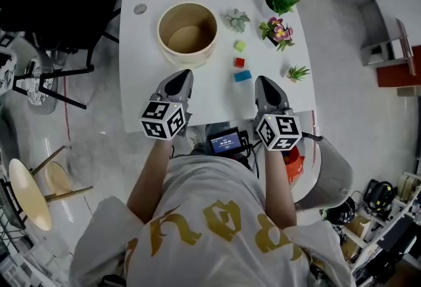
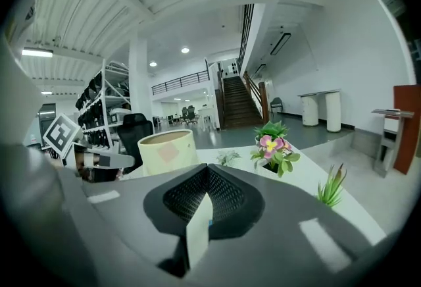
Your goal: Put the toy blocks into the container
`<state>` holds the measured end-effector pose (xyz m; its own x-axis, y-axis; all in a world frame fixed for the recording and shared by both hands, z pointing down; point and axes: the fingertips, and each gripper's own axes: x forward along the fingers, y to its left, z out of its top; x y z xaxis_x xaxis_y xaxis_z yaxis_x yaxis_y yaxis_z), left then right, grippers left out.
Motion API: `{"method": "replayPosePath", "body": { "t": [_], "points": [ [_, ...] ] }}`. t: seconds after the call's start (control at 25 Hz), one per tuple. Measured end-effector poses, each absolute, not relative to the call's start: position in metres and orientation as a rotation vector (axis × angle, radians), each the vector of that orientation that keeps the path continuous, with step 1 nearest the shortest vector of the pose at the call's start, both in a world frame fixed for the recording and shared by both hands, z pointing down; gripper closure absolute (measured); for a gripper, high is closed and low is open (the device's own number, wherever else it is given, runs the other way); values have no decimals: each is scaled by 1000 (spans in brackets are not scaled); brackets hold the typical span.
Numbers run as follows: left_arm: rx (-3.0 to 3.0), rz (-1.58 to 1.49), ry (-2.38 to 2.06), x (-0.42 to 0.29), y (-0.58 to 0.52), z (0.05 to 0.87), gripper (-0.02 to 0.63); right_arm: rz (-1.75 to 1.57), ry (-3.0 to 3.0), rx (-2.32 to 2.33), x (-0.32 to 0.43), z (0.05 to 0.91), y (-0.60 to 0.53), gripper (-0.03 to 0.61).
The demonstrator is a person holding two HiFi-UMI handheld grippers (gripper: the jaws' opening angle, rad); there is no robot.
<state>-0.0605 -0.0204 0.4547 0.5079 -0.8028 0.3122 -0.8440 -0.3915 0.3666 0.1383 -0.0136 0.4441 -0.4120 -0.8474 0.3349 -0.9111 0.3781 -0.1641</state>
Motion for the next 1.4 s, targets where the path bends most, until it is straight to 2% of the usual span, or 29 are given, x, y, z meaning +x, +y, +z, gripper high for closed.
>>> {"method": "replayPosePath", "body": {
  "t": [0.2, 0.56, 0.8, 1.08, 1.4],
  "points": [
    [2287, 204, -1307, -52, -22, 479, 613, 519, -2356, 1516, 139, 476, -20, 548],
    [2252, 333, -1276, -40, -24, 513, 612, 581, -2250, 1400, 135, 527, -30, 396],
    [2213, 375, -1277, -43, -25, 531, 612, 630, -2178, 1333, 132, 560, -32, 329],
    [2177, 405, -1264, -44, -28, 547, 612, 623, -2108, 1267, 129, 588, -35, 295],
    [2156, 438, -1248, -45, -33, 559, 612, 609, -2047, 1235, 128, 607, -39, 284]
  ]
}}
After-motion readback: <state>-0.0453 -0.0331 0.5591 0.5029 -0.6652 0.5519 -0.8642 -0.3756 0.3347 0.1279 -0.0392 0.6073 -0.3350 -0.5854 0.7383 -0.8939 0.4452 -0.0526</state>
